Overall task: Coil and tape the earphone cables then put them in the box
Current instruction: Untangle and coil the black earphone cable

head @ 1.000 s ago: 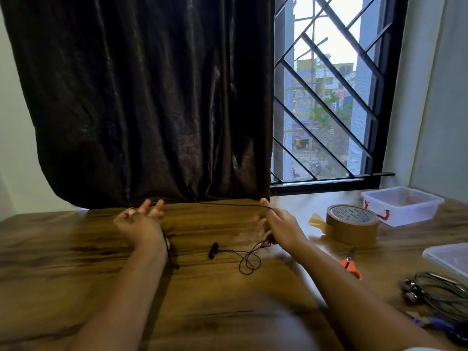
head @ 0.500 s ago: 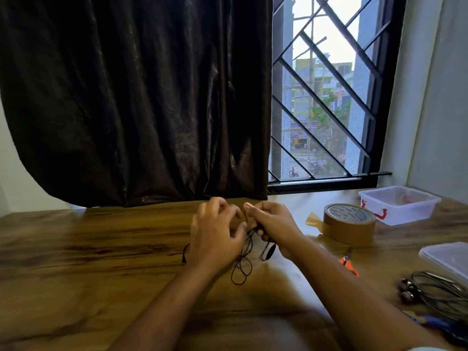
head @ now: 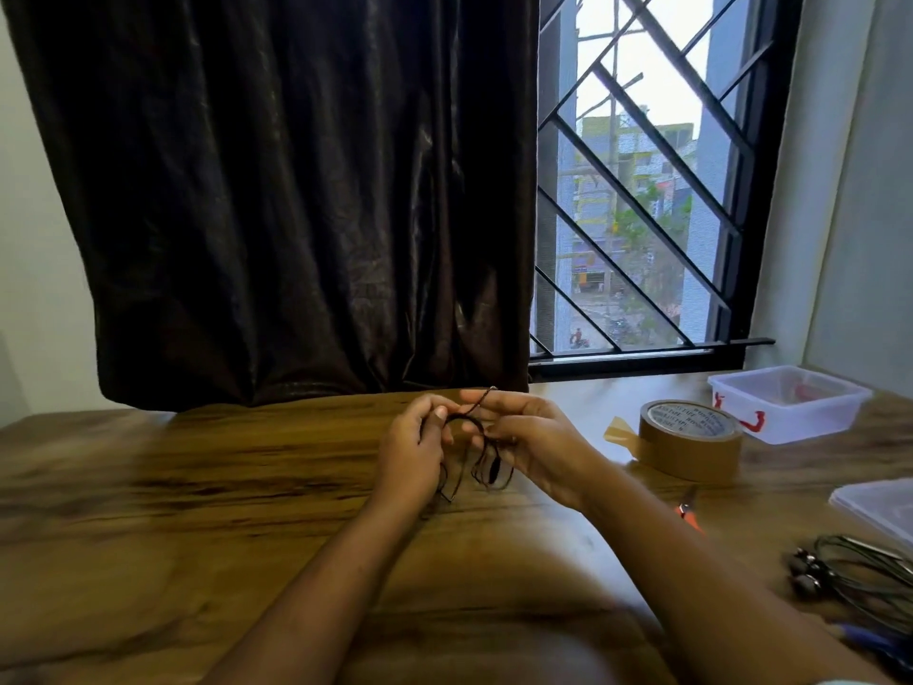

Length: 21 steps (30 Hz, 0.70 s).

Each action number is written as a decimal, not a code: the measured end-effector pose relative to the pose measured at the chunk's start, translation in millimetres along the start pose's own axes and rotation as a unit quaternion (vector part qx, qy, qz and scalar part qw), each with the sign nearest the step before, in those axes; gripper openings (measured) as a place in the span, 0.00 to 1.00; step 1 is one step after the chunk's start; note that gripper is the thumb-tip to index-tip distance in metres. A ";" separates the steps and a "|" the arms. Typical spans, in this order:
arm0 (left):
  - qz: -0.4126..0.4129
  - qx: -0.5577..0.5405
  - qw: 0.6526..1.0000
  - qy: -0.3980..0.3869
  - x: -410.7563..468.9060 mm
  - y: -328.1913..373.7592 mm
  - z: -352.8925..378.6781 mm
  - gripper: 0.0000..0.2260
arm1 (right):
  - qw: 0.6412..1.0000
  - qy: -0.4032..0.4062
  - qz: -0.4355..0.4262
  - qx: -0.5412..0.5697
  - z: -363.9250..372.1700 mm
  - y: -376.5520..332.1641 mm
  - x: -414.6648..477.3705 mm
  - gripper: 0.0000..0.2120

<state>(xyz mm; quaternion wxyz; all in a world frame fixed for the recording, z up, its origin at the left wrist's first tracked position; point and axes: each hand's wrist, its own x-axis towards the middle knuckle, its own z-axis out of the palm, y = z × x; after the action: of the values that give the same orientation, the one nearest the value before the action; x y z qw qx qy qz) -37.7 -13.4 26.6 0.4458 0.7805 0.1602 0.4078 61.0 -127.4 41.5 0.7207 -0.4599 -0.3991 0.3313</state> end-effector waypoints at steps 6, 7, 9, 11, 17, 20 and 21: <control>-0.025 -0.051 0.996 -0.068 1.0 1.4 2.6 0.12 | 0.980 0.059 -0.081 -0.174 -3.0 6.7 2.5 0.09; -0.027 -0.068 0.993 -0.088 0.4 1.9 3.1 0.12 | 0.971 0.061 -0.099 -0.209 -3.7 6.6 1.5 0.08; -0.015 -0.051 0.992 -0.115 -1.1 2.4 3.2 0.16 | 0.956 0.060 -0.131 -0.256 -4.5 6.3 -0.1 0.06; 0.000 -0.033 0.992 -0.121 -0.4 1.1 1.9 0.19 | 0.947 0.056 -0.146 -0.279 -4.9 5.8 0.2 0.07; 0.003 0.017 1.000 -0.013 1.8 -0.3 1.0 0.09 | 0.928 0.048 -0.112 -0.351 -9.2 8.2 2.8 0.06; -0.035 -0.044 0.998 -0.005 4.8 2.5 -5.9 0.08 | 0.920 0.054 -0.097 -0.376 -8.3 10.1 4.8 0.05; -0.037 -0.048 0.998 -0.033 5.2 3.2 -7.6 0.07 | 0.917 0.063 -0.098 -0.381 -7.4 11.0 5.2 0.04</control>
<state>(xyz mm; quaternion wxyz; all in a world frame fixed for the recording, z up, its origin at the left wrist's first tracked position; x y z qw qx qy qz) -40.7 -7.7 33.8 0.5028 0.7648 0.1545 0.3721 68.7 -121.9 30.8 0.5436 -0.6778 -0.4923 0.0521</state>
